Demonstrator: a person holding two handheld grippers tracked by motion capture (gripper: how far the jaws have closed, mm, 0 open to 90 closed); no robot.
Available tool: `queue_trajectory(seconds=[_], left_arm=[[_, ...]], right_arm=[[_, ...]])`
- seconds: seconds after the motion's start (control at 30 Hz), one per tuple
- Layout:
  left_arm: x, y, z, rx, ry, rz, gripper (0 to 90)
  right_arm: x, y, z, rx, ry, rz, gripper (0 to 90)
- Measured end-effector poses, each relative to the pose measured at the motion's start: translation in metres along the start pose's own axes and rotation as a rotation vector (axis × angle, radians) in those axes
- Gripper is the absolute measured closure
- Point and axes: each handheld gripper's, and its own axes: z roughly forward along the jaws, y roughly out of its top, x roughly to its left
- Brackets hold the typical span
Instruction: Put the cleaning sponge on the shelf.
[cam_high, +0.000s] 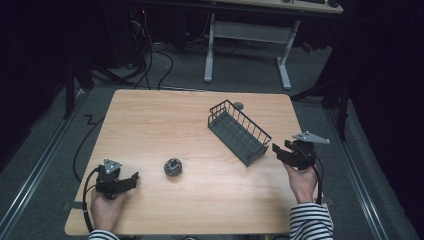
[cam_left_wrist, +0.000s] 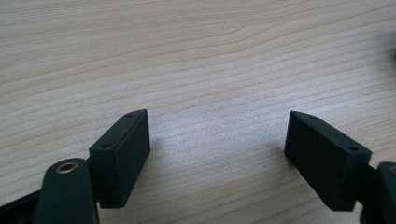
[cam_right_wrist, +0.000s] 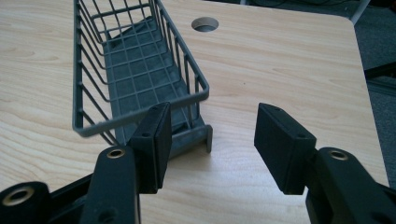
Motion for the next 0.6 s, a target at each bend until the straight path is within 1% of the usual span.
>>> queue_trajectory(seconds=[0.03, 0.07, 0.1, 0.13, 0.2, 0.3, 0.43, 0.47, 0.53, 0.6], left_arm=[[0.000, 0.000, 0.000, 0.001, 0.000, 0.001, 22.8], [0.000, 0.000, 0.000, 0.001, 0.000, 0.001, 22.8], [0.000, 0.000, 0.000, 0.000, 0.000, 0.000, 22.8], [0.000, 0.000, 0.000, 0.001, -0.001, 0.001, 22.8], [0.000, 0.000, 0.000, 0.001, -0.001, 0.001, 22.9], [0.000, 0.000, 0.000, 0.002, -0.003, 0.000, 22.9], [0.001, 0.000, 0.000, 0.002, -0.005, 0.000, 23.0], [0.001, 0.000, 0.000, 0.002, -0.006, 0.000, 23.1], [0.001, 0.000, 0.000, 0.002, -0.006, 0.000, 23.1], [0.001, 0.000, 0.000, 0.002, -0.006, 0.000, 23.1]], right_arm=[[0.001, 0.005, 0.002, 0.006, -0.002, -0.006, 46.8], [0.001, 0.005, 0.002, 0.006, -0.002, -0.006, 46.8], [0.002, 0.008, 0.004, 0.006, -0.003, -0.015, 46.8], [0.002, 0.013, 0.007, 0.017, -0.004, -0.010, 46.7], [0.002, 0.014, 0.009, 0.018, -0.002, -0.010, 46.7], [0.004, 0.024, 0.017, 0.029, 0.002, -0.004, 46.4], [0.005, 0.030, 0.023, 0.034, -0.001, 0.000, 46.0], [0.005, 0.034, 0.028, 0.040, 0.001, 0.010, 45.5], [0.006, 0.035, 0.031, 0.049, -0.002, 0.010, 45.5], [0.007, 0.038, 0.038, 0.069, -0.013, 0.012, 45.4]])
